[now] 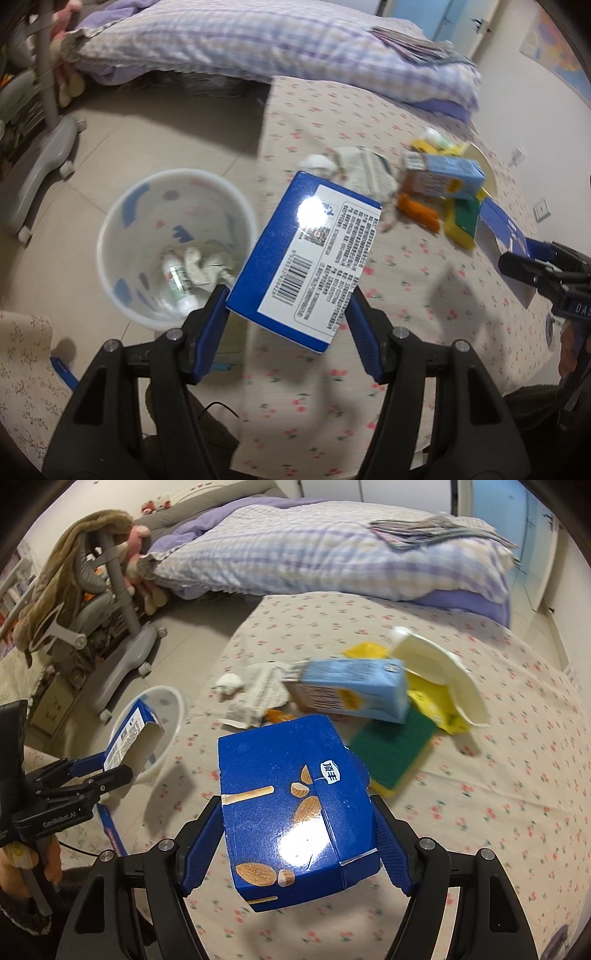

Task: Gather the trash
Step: 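Drop the barcode box into the bin with the left tool while the right tool carries its box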

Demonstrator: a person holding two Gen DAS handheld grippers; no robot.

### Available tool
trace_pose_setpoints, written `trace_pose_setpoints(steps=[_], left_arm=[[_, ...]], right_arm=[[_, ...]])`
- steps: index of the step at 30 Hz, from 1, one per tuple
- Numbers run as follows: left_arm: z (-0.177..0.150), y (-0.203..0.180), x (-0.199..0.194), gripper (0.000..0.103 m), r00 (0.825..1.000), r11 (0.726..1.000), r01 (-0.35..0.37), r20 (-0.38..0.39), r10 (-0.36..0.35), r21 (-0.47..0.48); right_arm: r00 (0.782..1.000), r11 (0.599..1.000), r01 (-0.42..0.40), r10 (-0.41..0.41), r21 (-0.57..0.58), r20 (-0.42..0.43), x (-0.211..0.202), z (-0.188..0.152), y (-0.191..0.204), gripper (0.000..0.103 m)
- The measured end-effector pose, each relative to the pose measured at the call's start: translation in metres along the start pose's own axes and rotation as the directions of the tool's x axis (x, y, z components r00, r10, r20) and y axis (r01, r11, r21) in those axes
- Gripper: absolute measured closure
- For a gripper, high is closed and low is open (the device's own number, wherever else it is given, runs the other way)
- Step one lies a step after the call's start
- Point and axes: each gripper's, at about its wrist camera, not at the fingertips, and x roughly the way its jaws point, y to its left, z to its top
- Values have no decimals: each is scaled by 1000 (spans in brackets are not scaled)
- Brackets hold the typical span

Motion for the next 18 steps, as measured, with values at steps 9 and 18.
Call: trace_pose_setpoints(steps=[9, 18], left_arm=[[2, 53, 5, 39, 998, 993, -52, 15, 54, -102], [4, 77, 8, 18, 987, 977, -149, 43, 158, -153]], right_arm=[[1000, 997, -21, 19, -69, -23, 32, 20, 50, 25], [998, 996, -52, 49, -74, -39, 58, 37, 81, 25]])
